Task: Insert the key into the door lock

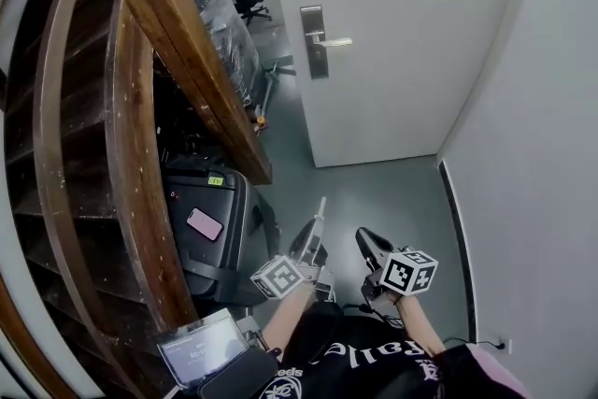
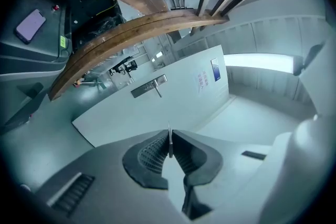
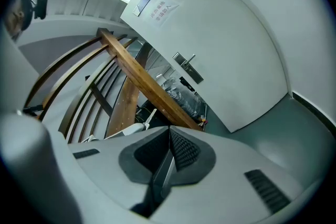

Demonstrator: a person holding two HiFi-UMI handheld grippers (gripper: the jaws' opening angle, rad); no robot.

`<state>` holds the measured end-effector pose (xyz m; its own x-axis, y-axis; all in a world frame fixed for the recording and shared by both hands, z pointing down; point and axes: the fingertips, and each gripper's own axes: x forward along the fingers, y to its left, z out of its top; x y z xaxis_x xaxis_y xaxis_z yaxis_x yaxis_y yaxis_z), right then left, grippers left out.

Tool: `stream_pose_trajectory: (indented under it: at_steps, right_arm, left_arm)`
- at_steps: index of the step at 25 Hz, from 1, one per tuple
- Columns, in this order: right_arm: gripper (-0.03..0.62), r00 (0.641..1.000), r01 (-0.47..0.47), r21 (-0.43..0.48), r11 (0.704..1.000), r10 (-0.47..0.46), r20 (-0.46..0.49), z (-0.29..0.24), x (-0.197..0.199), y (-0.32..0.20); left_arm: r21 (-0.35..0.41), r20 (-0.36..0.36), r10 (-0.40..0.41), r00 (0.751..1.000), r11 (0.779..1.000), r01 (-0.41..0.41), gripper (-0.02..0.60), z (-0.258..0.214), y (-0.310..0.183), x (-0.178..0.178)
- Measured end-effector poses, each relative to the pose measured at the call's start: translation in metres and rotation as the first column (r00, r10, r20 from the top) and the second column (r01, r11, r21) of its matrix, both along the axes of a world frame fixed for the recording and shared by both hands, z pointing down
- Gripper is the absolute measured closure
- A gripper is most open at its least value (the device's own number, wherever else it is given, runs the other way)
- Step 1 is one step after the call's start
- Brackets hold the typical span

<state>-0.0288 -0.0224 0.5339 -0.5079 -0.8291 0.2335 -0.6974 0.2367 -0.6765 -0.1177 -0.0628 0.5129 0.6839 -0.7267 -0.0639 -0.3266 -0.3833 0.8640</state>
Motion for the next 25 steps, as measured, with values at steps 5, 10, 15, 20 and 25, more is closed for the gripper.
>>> stream_pose_trajectory:
  at_steps: [5, 10, 15, 20, 25]
  right_arm:
    - [0.574, 0.999, -0.036, 0.010, 0.999, 0.036, -0.005, -0.003, -0.011, -0.049]
    - [0.574, 0.998, -0.058, -0.007, 0.998, 0.057, -0.013, 0.001, -0.005, -0.072]
    - [0.574, 0.998, -0.066, -0.035, 0.997, 0.066, -0.013, 0.013, 0.015, -0.097]
    - [0.574, 1.000, 0.006, -0.031, 1.000, -0.007, -0.017, 0.016, 0.034, -0.154]
    - [0.574, 0.991, 0.129, -0.002, 0.992, -0.129, -0.043, 0.002, 0.060, -0.221]
  left_arm:
    - [0.011, 0.013, 0.022, 1.000, 1.000, -0.022, 0.557, 0.004, -0.052, -0.015]
    - [-0.017, -0.006, 0.024, 1.000, 1.000, -0.024, 0.557, 0.010, -0.085, -0.013]
    - [-0.056, -0.024, 0.022, 0.999, 0.998, -0.023, 0.557, 0.023, -0.110, -0.002]
    - [-0.069, -0.018, -0.045, 0.999, 0.997, 0.044, 0.557, 0.030, -0.154, 0.010]
    - [-0.059, -0.044, -0.138, 0.989, 0.989, 0.136, 0.557, 0.021, -0.214, 0.035]
